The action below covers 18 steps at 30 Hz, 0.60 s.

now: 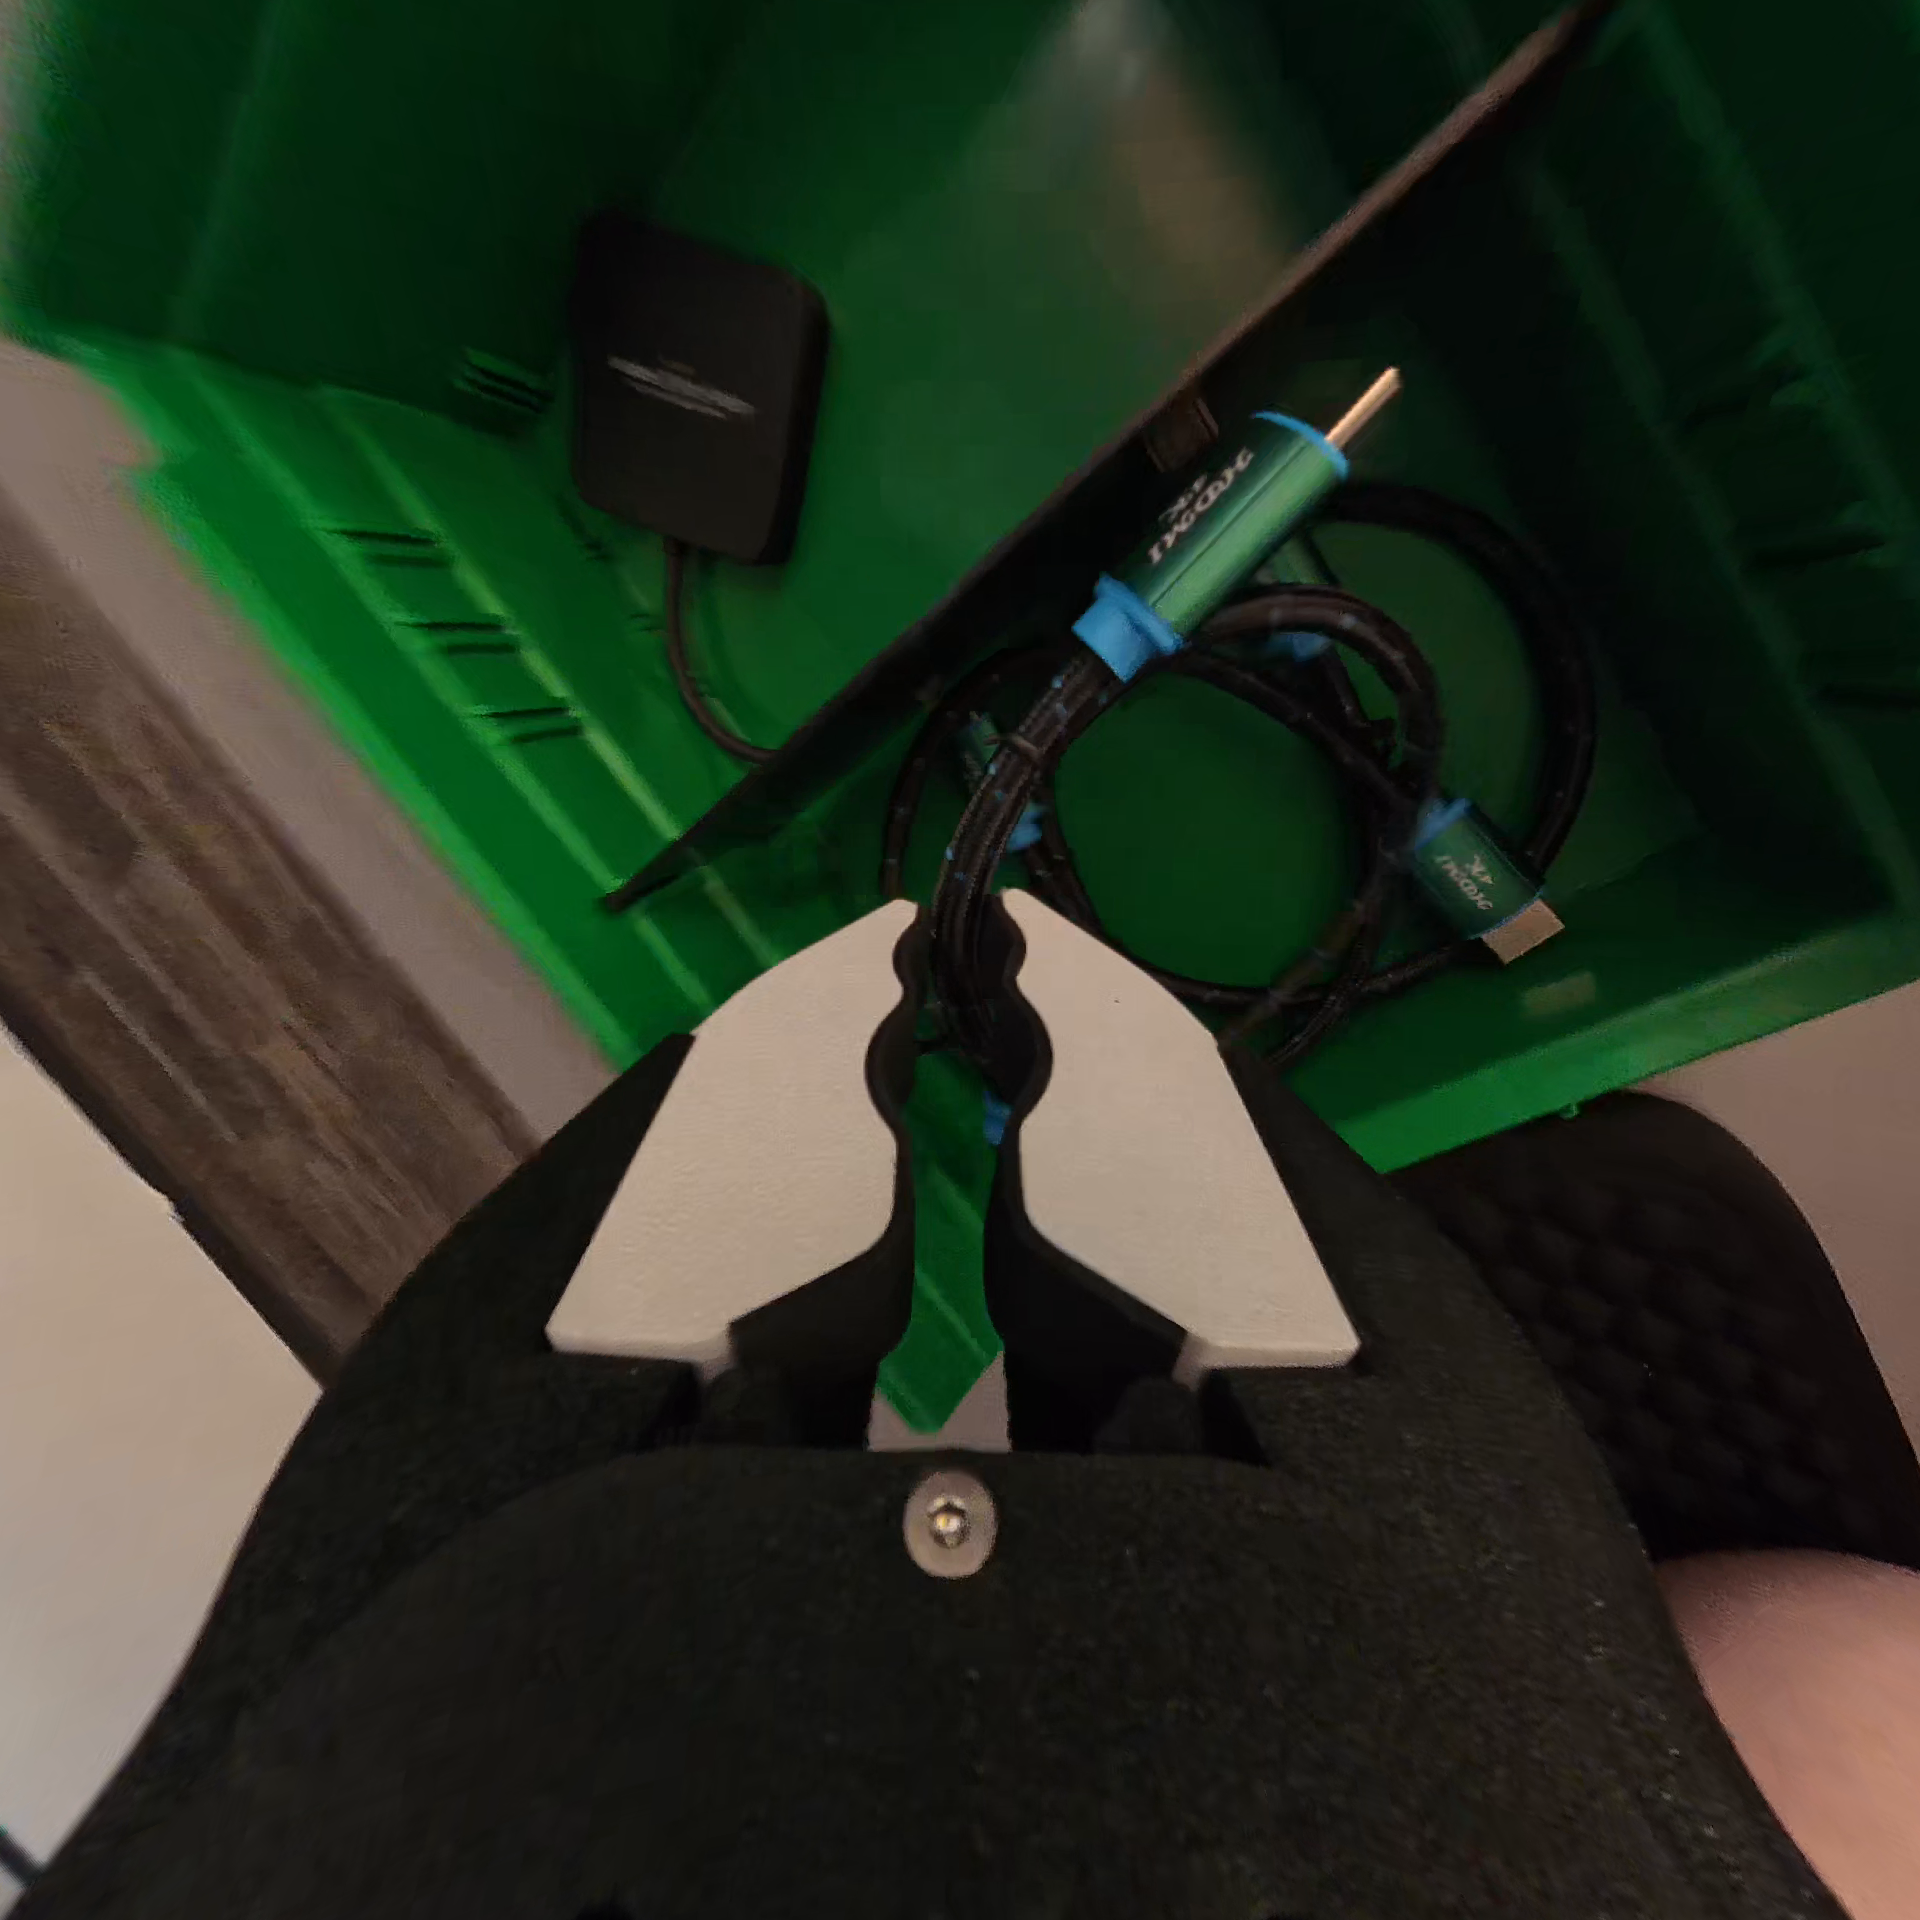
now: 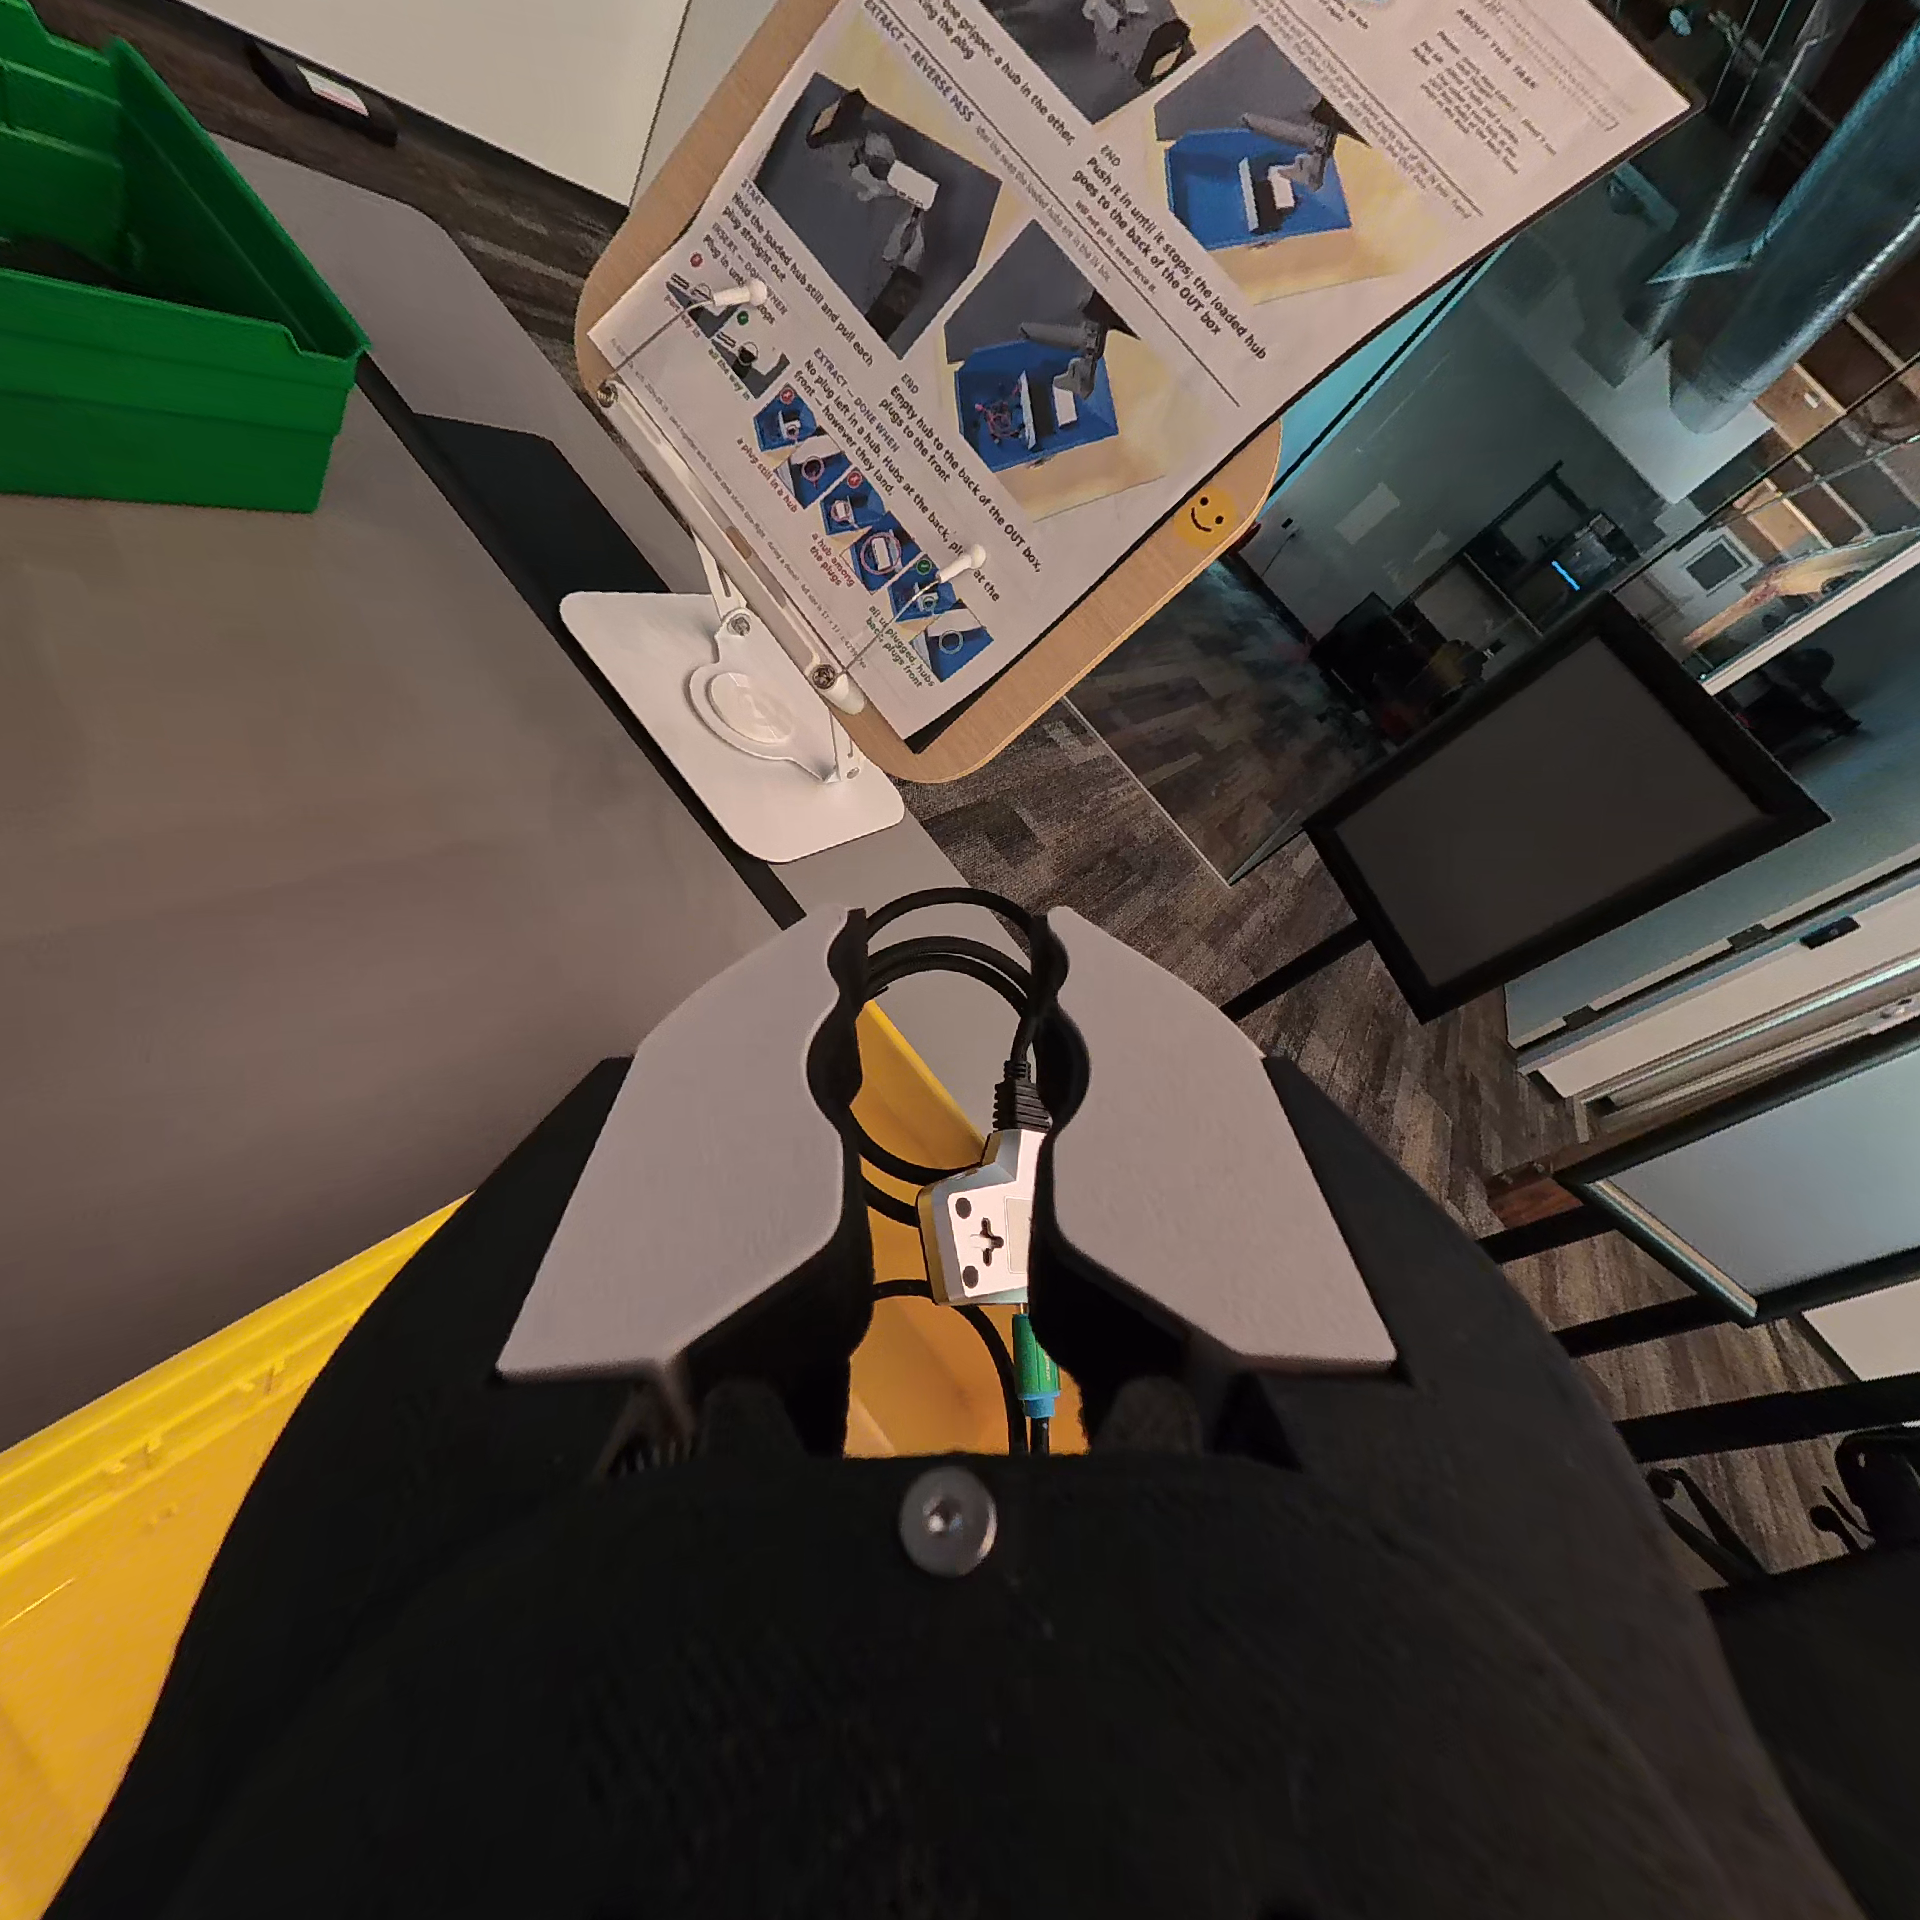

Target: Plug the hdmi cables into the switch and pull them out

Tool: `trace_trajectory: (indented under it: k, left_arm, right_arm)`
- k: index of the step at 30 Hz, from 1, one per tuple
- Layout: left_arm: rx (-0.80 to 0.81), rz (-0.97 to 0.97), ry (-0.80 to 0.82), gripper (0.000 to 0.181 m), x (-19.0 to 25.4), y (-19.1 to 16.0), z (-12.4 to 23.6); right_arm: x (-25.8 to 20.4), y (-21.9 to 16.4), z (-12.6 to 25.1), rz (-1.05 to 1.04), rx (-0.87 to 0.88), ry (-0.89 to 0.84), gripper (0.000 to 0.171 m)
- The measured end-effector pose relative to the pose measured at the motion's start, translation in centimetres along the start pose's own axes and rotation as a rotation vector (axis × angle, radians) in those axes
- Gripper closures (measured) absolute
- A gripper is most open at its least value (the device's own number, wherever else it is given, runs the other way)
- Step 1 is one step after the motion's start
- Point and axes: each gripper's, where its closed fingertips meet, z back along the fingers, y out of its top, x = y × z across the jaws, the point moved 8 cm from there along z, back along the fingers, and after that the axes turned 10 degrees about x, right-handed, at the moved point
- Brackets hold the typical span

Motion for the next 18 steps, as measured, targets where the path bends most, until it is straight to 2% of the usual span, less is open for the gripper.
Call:
trace_trajectory:
  k: [3, 4, 7, 9, 12, 15, 18]
  left_arm:
    - [0.26, 0.039, 0.131, 0.174, -0.4, 1.4, 5.3]
    - [0.374, 0.055, 0.12, 0.174, -0.1, 2.0, 7.0]
    - [0.629, 0.05, -0.1, 0.174, 3.0, 3.9, 10.5]
    - [0.692, -0.002, -0.252, 0.174, 5.6, 5.5, 11.3]
    - [0.631, -0.056, -0.448, 0.174, 10.1, 8.7, 9.6]
    - [0.487, -0.158, -0.603, 0.174, 15.8, 11.8, 5.2]
    - [0.369, -0.254, -0.685, 0.174, 20.4, 13.3, 0.5]
  right_arm:
    - [0.0, 0.0, 0.0, 0.005, -0.002, -0.003, 0.141]
    - [0.0, 0.0, 0.0, 0.007, -0.004, -0.005, 0.141]
    - [0.0, 0.0, 0.1, 0.012, -0.01, -0.009, 0.141]
    - [0.0, 0.1, 0.2, 0.015, -0.013, -0.015, 0.141]
    - [0.1, 0.2, 0.4, 0.016, -0.01, -0.021, 0.141]
    - [0.1, 0.2, 0.5, 0.01, -0.007, -0.022, 0.141]
    - [0.1, 0.0, 0.3, 0.009, -0.012, -0.017, 0.141]
